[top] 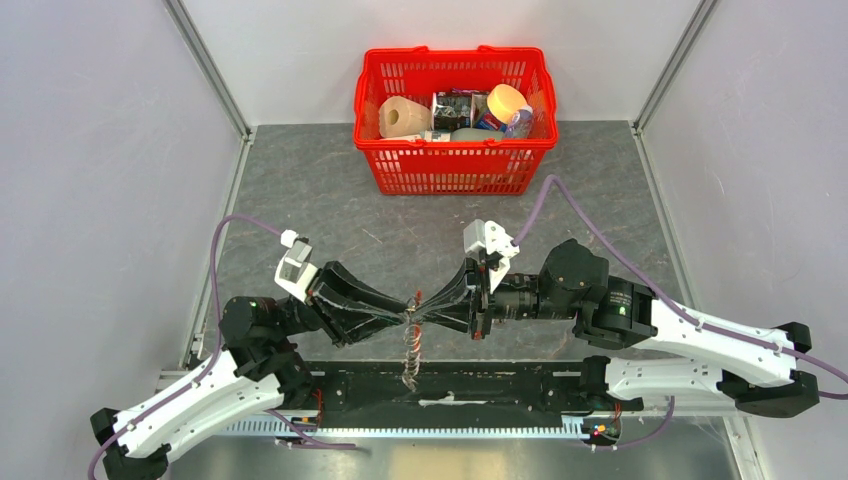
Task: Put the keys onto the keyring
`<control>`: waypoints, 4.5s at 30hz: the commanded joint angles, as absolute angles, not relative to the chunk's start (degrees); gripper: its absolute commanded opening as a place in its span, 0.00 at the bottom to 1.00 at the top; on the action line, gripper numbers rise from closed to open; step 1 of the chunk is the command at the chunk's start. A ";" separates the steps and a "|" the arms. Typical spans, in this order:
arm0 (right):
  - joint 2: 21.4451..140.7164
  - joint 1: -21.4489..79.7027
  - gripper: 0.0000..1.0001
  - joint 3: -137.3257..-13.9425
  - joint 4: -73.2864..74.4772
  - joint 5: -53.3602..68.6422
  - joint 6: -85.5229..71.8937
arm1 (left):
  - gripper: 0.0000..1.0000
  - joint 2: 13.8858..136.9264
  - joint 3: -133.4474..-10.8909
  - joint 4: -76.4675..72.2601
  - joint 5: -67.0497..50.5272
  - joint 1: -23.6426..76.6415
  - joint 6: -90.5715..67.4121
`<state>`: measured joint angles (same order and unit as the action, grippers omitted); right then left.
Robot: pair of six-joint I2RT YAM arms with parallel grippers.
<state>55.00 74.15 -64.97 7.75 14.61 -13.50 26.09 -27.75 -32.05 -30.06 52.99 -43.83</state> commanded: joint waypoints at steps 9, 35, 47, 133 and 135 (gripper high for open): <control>55.56 74.42 0.00 -68.03 3.00 14.78 -13.55 | 0.27 26.28 -28.65 -33.23 -29.97 53.00 -43.68; 54.46 74.44 0.00 -67.24 1.23 13.54 -13.32 | 0.02 26.97 -29.05 -33.13 -31.15 52.95 -43.86; 52.66 74.43 0.23 -66.54 2.92 12.26 -14.11 | 0.02 27.04 -29.50 -29.59 -29.36 52.94 -42.15; 64.15 44.29 0.31 -30.15 25.42 -7.25 -37.79 | 0.02 18.75 -27.15 -23.31 -34.96 53.00 -41.48; 64.23 44.13 0.31 -30.06 25.40 -7.22 -37.69 | 0.02 18.72 -27.14 -23.38 -34.89 52.95 -41.44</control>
